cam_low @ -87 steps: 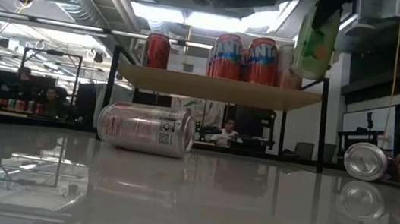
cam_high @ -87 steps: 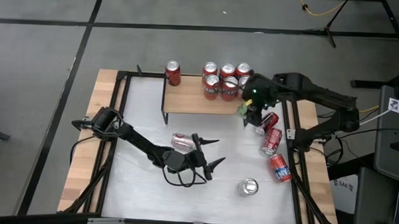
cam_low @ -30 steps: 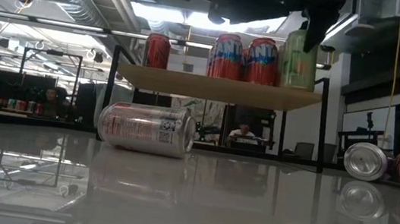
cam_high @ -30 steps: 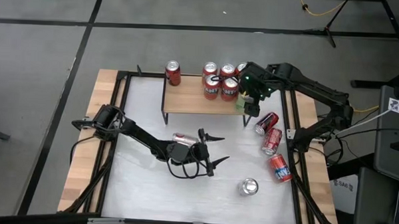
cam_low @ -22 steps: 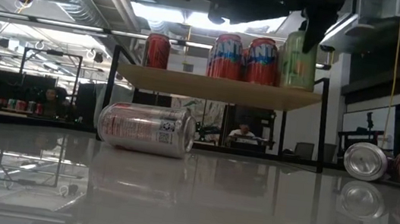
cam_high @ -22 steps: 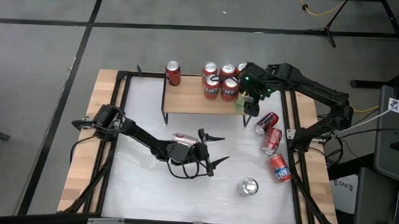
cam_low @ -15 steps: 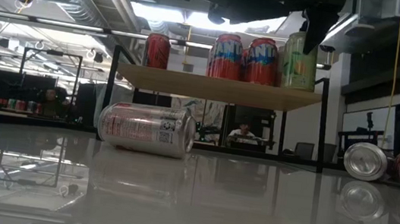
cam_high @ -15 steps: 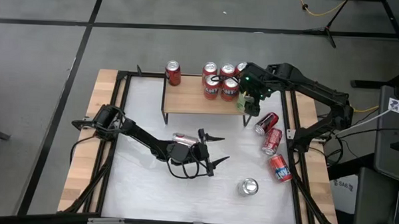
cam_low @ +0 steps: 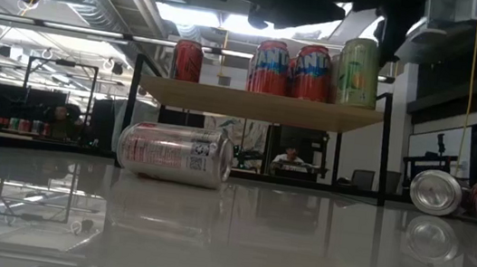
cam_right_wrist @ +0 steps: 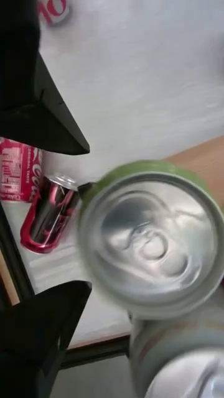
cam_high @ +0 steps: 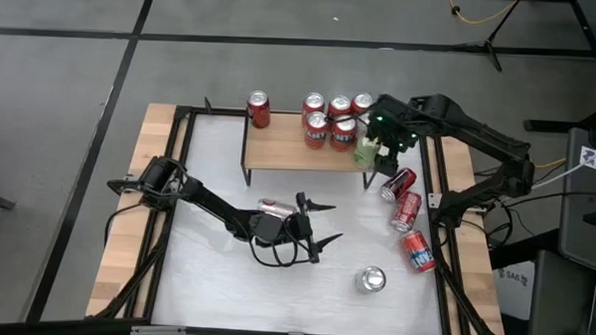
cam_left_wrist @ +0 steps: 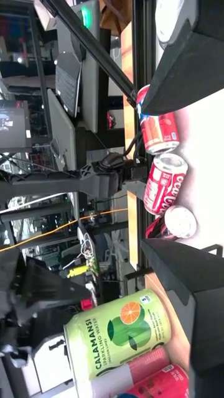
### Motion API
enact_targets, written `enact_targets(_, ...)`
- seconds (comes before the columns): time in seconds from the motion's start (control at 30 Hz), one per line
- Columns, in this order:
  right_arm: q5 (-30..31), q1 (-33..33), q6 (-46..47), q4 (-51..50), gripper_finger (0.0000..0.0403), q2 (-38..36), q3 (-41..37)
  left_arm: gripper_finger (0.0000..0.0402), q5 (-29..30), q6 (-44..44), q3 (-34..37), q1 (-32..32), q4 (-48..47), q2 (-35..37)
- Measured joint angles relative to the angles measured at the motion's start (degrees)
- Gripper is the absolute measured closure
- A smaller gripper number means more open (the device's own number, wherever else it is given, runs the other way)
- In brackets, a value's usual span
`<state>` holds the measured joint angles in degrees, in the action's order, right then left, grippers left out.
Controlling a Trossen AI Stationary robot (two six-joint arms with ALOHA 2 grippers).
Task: Place canned beverage on shelf
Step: Put the green soda can on the shelf
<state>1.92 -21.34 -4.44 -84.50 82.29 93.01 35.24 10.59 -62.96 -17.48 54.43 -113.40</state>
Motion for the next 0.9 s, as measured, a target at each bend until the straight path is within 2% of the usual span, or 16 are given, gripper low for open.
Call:
enact_targets(0.17, 0.48, 0.00, 3.25, -0.05, 0.0065, -4.73, 0.00, 0.0081, 0.00, -1.06, 0.00, 1.22, 0.53, -0.02)
enact_targets(0.37, 4.00, 5.39, 8.61, 4.84, 0.0065, -11.10, -2.80, 0.0128, -1.63, -12.47, -0.73, 5.28, 0.39, -0.02)
enact_targets(0.47, 6.37, 10.66, 10.82, 8.97, 0.0065, -14.40, -7.35, 0.0164, -5.60, -13.42, -2.83, 7.76, -0.50, -0.02)
enact_targets(0.6, 11.30, 16.12, 14.09, 13.27, 0.0065, -18.17, -14.66, 0.0223, -8.16, -13.46, -7.82, 10.72, -8.28, -0.02)
enact_targets(0.73, 17.02, 18.79, 16.16, 17.33, 0.0065, -21.33, -22.05, 0.0279, -7.36, -13.46, -12.51, 13.60, -17.04, -0.47)
enact_targets(0.9, 21.86, 19.08, 16.34, 22.89, 0.0065, -23.12, -29.21, 0.0336, -6.03, -13.51, -13.81, 17.12, -18.71, -0.46)
